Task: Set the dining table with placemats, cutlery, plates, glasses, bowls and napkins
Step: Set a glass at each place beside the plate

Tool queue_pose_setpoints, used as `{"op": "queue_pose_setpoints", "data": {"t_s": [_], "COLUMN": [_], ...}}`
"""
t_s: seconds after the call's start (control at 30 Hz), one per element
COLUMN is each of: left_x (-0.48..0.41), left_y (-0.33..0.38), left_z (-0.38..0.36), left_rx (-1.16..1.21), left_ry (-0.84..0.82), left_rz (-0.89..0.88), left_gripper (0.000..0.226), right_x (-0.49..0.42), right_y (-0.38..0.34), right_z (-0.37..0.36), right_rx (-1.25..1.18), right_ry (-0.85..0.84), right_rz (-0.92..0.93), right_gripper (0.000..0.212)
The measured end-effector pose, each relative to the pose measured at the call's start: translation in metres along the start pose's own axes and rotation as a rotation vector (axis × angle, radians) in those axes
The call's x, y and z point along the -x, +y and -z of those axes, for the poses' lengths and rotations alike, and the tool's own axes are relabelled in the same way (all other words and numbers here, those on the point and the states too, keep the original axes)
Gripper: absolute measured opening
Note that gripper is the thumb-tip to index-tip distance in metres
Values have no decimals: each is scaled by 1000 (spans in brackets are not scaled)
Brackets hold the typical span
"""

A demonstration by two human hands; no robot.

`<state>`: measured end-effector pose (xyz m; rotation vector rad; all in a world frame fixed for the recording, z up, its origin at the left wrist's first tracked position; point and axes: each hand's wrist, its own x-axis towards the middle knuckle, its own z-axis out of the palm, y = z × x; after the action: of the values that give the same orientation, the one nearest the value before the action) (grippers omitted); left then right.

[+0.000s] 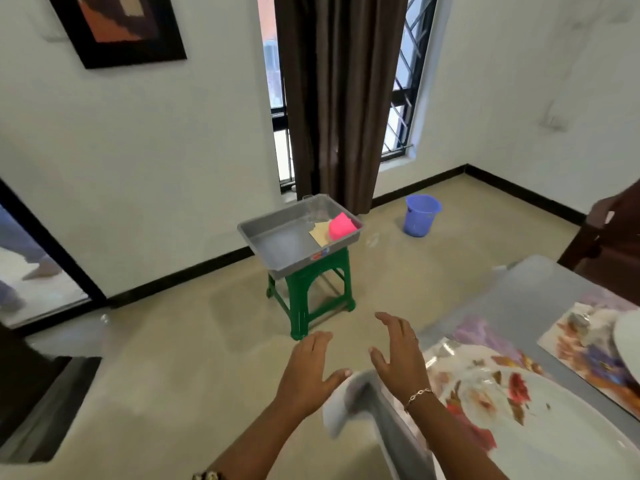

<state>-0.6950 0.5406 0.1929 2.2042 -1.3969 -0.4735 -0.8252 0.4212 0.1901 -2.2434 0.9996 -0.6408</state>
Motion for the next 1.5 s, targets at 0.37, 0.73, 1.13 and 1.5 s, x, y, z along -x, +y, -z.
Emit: {"op": "queue_pose_setpoints", "data": {"t_s": [0.37, 0.73, 1.13, 1.5], "left_x": [-168, -338, -527, -685], "left_y": [-117, -224, -285, -325], "left_z": [79, 158, 151, 125], "left_rx": [14, 19, 35, 166], "left_ry": [-57, -204, -282, -340], "left_rz": [-52, -92, 24, 176], "left_gripper": [70, 88, 74, 89], "right_x": [-161, -316, -503, -674], "right_y": [-26, -54, 2, 51], "right_z": [-87, -164, -205, -222], "right_rx": [90, -65, -20, 450], "right_ry": [22, 40, -108, -482], "right_rz": [-129, -422, -504, -464], "right_gripper": [53, 49, 41, 58]}}
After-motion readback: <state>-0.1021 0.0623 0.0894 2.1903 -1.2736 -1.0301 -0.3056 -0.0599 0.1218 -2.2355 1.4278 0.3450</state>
